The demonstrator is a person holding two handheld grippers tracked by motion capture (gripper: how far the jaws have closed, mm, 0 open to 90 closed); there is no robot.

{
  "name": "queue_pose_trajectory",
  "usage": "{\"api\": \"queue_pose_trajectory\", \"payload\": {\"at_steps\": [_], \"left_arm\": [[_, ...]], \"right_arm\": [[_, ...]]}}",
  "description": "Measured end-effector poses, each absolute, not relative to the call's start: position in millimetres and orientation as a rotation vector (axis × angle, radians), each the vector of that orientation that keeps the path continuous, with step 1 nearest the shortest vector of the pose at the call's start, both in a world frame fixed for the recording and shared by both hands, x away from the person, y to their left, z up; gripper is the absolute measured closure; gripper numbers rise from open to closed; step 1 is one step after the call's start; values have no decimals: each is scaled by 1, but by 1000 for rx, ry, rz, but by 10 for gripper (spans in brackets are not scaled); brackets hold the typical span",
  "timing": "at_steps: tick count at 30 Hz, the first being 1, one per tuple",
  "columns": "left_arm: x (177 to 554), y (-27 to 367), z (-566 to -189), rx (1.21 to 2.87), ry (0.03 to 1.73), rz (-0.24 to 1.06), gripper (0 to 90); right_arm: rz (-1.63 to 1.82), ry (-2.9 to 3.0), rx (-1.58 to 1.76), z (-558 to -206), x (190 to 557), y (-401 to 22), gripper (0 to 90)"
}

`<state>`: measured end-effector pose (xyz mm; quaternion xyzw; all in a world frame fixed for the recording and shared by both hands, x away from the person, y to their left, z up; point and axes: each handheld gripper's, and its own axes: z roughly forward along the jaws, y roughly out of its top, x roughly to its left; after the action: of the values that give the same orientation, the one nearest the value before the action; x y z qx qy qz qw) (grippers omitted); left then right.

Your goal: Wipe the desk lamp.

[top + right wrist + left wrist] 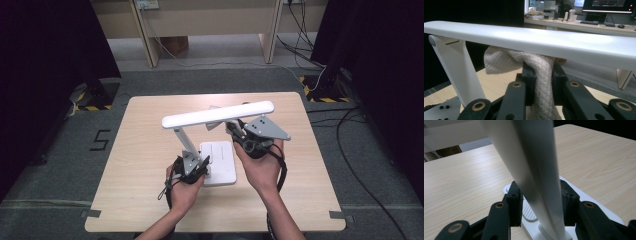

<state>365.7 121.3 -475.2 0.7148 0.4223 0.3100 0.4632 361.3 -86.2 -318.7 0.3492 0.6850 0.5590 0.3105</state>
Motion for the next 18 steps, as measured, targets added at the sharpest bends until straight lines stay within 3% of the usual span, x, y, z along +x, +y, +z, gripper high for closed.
{"api": "queue_pose_trajectory", "payload": {"at_steps": [18], "left_arm": [[367, 120, -476, 1774, 1037, 766, 606]], "right_arm": [[1528, 1857, 891, -321, 358, -63, 780]]}}
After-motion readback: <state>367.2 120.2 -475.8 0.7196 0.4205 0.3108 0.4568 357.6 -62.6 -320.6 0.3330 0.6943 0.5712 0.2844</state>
